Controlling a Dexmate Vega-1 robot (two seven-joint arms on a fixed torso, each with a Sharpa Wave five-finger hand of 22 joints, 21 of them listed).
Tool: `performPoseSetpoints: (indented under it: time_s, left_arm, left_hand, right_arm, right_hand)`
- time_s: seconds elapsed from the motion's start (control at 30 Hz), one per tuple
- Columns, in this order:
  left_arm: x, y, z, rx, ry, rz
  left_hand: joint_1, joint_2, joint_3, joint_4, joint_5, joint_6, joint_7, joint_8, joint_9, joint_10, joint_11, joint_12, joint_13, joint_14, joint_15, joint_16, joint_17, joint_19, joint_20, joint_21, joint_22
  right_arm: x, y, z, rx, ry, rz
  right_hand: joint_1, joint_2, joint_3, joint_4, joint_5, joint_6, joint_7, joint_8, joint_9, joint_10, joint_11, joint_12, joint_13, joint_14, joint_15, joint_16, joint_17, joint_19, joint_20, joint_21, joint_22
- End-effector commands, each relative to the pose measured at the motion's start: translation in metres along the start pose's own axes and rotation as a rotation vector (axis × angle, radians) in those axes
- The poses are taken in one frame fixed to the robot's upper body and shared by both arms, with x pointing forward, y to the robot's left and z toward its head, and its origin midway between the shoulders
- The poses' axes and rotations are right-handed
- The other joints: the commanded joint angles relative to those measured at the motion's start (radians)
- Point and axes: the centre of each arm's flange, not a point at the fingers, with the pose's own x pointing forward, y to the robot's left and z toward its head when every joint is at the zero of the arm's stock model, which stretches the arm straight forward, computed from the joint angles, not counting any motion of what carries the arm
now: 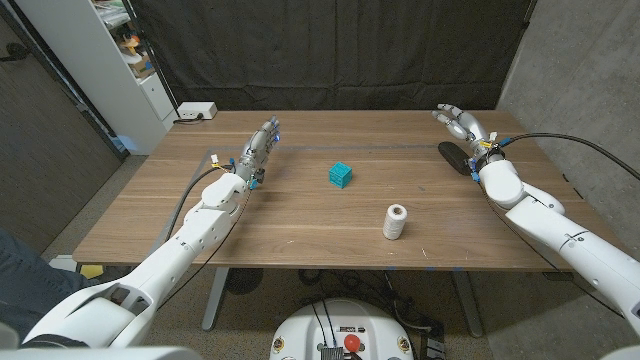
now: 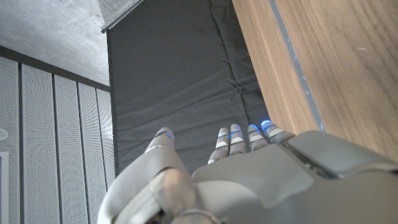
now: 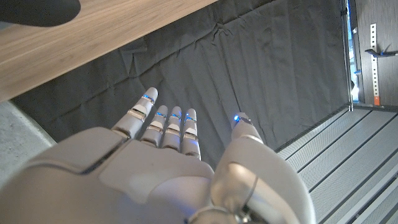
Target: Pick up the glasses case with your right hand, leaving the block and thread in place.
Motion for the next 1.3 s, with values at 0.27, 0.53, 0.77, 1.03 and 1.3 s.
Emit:
performPoseSetpoints:
  time_s: [0.27,0.53,0.77,1.03,1.3]
  left_arm:
    - [0.0025,-0.0006,0.0042,0.009,-0.006,0.000]
    - [0.0021,-0.0014,0.0037,0.008,-0.005,0.003]
    - [0.0014,-0.0021,0.0046,0.008,-0.006,0.005]
    - [0.0003,-0.0029,0.0045,0.004,-0.005,0.000]
    - [-0.0009,-0.0035,0.0033,0.003,-0.001,-0.003]
  left_hand:
    - [0.000,0.008,-0.001,-0.007,0.004,0.009,-0.001,0.002,0.003,0.005,-0.001,0.003,0.002,0.002,0.000,0.004,0.003,0.000,0.004,0.005,0.003]
    - [0.000,0.008,-0.001,-0.008,0.004,0.010,-0.003,0.002,0.003,0.005,-0.002,0.002,0.002,0.002,-0.001,0.004,0.003,-0.002,0.007,0.005,0.003]
    - [0.000,0.008,-0.001,-0.009,0.004,0.009,-0.004,0.001,0.003,0.005,-0.002,0.002,0.002,0.002,-0.001,0.004,0.003,-0.003,0.011,0.004,0.003]
    - [-0.001,0.009,-0.001,-0.010,0.004,0.008,-0.002,0.001,0.003,0.005,-0.002,0.001,0.002,0.002,-0.001,0.004,0.003,-0.003,0.015,0.004,0.004]
    - [-0.002,0.010,-0.001,-0.011,0.004,0.011,-0.005,0.002,0.003,0.005,-0.003,0.001,0.002,0.002,-0.003,0.003,0.003,-0.004,0.014,0.004,0.004]
  right_arm:
    - [0.0019,-0.0035,0.0026,-0.154,0.011,-0.004]
    - [0.0025,-0.0055,0.0032,-0.206,0.018,-0.004]
    - [0.0022,-0.0067,0.0025,-0.243,0.033,-0.003]
    - [0.0018,-0.0080,0.0028,-0.279,0.061,-0.006]
    - [0.0006,-0.0064,0.0056,-0.331,0.090,-0.004]
  right_hand:
    - [0.018,-0.003,0.003,-0.011,0.008,-0.019,-0.002,-0.007,0.005,-0.019,0.004,-0.004,0.002,-0.006,0.008,-0.002,-0.001,-0.016,0.006,0.000,0.002]
    - [0.024,-0.007,0.003,-0.016,0.008,-0.026,-0.003,-0.009,0.005,-0.024,0.003,-0.004,0.002,-0.013,0.013,-0.004,-0.003,-0.021,0.012,0.000,0.002]
    - [0.035,-0.015,0.004,-0.024,0.009,-0.032,-0.004,-0.009,0.005,-0.030,0.003,-0.004,0.002,-0.015,0.018,-0.004,-0.005,-0.023,0.024,0.001,0.002]
    - [0.046,-0.027,0.004,-0.033,0.010,-0.035,-0.006,-0.008,0.005,-0.029,0.007,0.000,0.003,-0.007,0.031,-0.001,-0.007,-0.017,0.036,0.005,0.002]
    - [0.053,-0.040,0.001,-0.037,0.010,-0.040,-0.008,-0.008,0.005,-0.029,0.009,0.002,0.003,-0.006,0.045,0.000,-0.008,-0.010,0.050,0.008,0.002]
